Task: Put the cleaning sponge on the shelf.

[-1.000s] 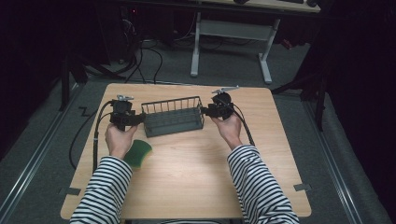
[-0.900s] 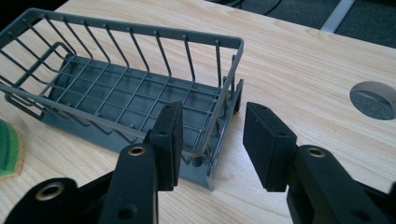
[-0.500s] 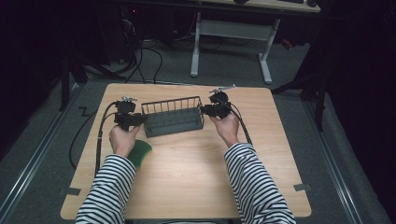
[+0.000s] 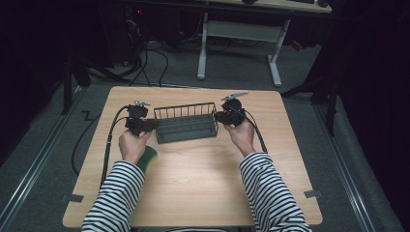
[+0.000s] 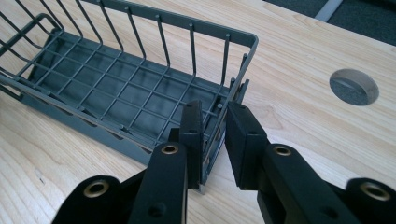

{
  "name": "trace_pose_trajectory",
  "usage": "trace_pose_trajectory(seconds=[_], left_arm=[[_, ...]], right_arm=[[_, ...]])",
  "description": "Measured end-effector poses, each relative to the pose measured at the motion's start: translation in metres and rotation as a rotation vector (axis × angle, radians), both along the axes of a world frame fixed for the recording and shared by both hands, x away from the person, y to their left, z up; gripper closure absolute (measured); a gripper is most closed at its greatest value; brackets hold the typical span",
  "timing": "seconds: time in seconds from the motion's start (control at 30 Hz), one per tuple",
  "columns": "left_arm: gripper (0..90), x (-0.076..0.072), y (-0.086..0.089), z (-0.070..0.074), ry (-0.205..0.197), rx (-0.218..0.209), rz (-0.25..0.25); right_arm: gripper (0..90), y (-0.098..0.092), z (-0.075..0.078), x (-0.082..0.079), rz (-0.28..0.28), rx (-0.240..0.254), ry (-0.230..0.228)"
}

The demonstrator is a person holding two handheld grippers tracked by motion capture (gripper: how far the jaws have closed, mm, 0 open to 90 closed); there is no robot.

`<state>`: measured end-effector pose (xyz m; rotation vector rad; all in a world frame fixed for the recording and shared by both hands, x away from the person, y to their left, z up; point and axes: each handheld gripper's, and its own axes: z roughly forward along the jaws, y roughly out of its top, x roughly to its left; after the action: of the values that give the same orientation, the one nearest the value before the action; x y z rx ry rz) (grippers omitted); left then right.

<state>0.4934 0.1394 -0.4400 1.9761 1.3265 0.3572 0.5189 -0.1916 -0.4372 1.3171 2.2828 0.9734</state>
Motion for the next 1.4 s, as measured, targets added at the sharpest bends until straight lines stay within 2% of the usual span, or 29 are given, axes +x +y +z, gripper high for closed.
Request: trace_pose_trajectory(seconds=[0.13, 0.23, 0.27, 0.33, 0.53, 0.63, 0.73, 0.9, 1.03, 1.23, 1.3, 1.33, 1.4], left_arm=[[72.6, -0.003, -0.006, 0.001, 0.001, 0.010, -0.010], [72.4, -0.007, -0.011, 0.002, 0.002, 0.018, -0.025], [72.3, -0.010, -0.014, 0.002, 0.001, 0.029, -0.033], [72.3, -0.013, -0.018, 0.003, -0.001, 0.038, -0.043], [72.0, -0.016, -0.027, 0.003, 0.016, 0.022, -0.071], [72.0, -0.019, -0.031, 0.004, 0.018, 0.037, -0.087], [72.0, -0.020, -0.032, 0.005, 0.020, 0.042, -0.094], [72.1, -0.026, -0.032, 0.007, 0.039, 0.042, -0.113], [72.7, -0.029, -0.031, 0.009, 0.056, 0.036, -0.124], [73.3, -0.033, -0.033, 0.011, 0.052, 0.056, -0.129], [73.7, -0.035, -0.033, 0.013, 0.036, 0.062, -0.131], [79.6, -0.038, -0.032, 0.017, 0.019, 0.052, -0.143], [80.4, -0.041, -0.033, 0.019, 0.011, 0.064, -0.150]], right_arm=[[77.2, -0.007, -0.001, -0.004, -0.001, 0.013, -0.008], [77.2, -0.014, -0.002, -0.008, -0.003, 0.033, -0.008], [77.1, -0.020, -0.004, -0.012, -0.003, 0.059, -0.009], [77.1, -0.024, -0.004, -0.017, -0.006, 0.065, -0.010], [76.7, -0.037, -0.003, -0.028, -0.005, 0.068, -0.003], [76.6, -0.040, -0.002, -0.031, -0.004, 0.061, 0.002], [76.5, -0.041, -0.001, -0.034, 0.000, 0.045, 0.003], [76.9, -0.045, 0.000, -0.041, 0.002, 0.056, 0.007], [77.3, -0.046, 0.002, -0.046, 0.001, 0.063, 0.026], [77.9, -0.046, 0.004, -0.050, 0.004, 0.049, 0.030], [79.0, -0.046, 0.005, -0.051, 0.003, 0.044, 0.025], [80.0, -0.044, 0.006, -0.053, 0.008, 0.032, 0.019], [80.2, -0.043, 0.007, -0.054, 0.013, 0.027, 0.018]])
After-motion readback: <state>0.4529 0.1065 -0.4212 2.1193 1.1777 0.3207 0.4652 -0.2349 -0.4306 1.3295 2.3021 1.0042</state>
